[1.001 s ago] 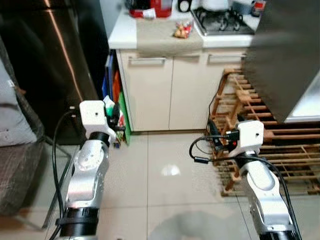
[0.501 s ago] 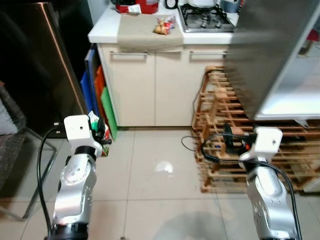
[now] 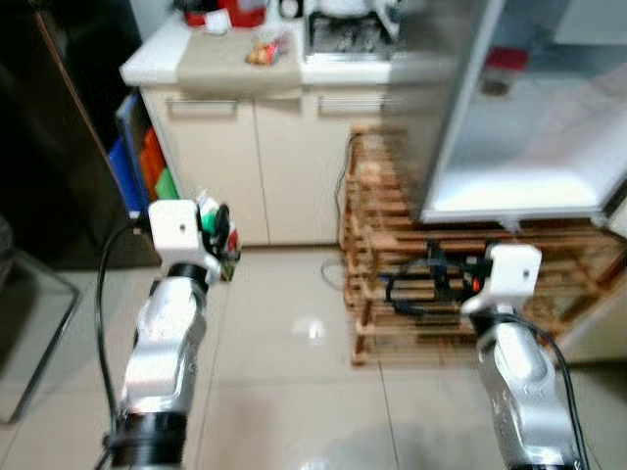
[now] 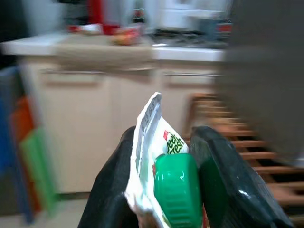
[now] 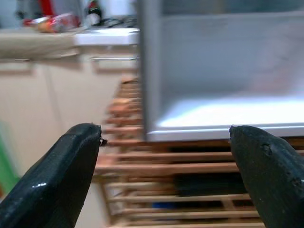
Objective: Restocking fridge
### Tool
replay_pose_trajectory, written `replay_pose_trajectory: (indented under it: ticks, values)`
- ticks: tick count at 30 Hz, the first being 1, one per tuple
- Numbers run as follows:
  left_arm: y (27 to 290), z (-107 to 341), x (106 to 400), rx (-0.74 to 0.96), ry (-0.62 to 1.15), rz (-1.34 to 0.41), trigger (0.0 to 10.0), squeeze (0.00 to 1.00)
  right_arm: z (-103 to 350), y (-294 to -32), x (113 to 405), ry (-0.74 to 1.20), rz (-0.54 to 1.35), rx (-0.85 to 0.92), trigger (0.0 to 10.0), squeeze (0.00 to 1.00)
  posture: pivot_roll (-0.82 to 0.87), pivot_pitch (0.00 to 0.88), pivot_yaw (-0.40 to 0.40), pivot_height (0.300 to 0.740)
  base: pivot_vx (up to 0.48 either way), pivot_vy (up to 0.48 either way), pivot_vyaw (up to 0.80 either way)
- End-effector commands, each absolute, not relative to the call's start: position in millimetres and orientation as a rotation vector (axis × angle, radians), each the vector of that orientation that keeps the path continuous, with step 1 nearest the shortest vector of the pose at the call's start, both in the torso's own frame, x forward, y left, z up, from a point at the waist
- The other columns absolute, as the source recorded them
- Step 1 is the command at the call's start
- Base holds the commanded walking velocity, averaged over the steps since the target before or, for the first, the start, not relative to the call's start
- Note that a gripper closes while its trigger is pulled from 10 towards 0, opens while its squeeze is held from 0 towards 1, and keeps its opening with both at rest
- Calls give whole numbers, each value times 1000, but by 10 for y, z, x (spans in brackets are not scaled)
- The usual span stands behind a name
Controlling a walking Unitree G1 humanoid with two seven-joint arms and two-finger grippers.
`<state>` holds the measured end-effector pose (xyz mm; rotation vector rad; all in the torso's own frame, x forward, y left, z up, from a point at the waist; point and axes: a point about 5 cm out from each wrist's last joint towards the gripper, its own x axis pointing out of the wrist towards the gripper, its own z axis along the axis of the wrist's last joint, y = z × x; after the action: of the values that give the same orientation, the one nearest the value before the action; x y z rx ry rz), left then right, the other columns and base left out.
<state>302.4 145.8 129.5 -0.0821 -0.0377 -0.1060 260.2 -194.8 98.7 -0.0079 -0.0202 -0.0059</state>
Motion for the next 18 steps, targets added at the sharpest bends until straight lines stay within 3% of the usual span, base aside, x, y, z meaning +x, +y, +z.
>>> replay_pose_trajectory:
  ticks: [1,18]
  values:
    - [1517,1350,3072,-69,-52,-99,10000,0,1021,-1901,2599,-42,6,-7,10000,0,-139,0,68,740,255,-405,0]
    - [1347,1452,3257,-78,-77,-169,10000,0,1000,-1895,2513,-47,-20,-12,10000,0,-171,0,108,740,266,-396,0]
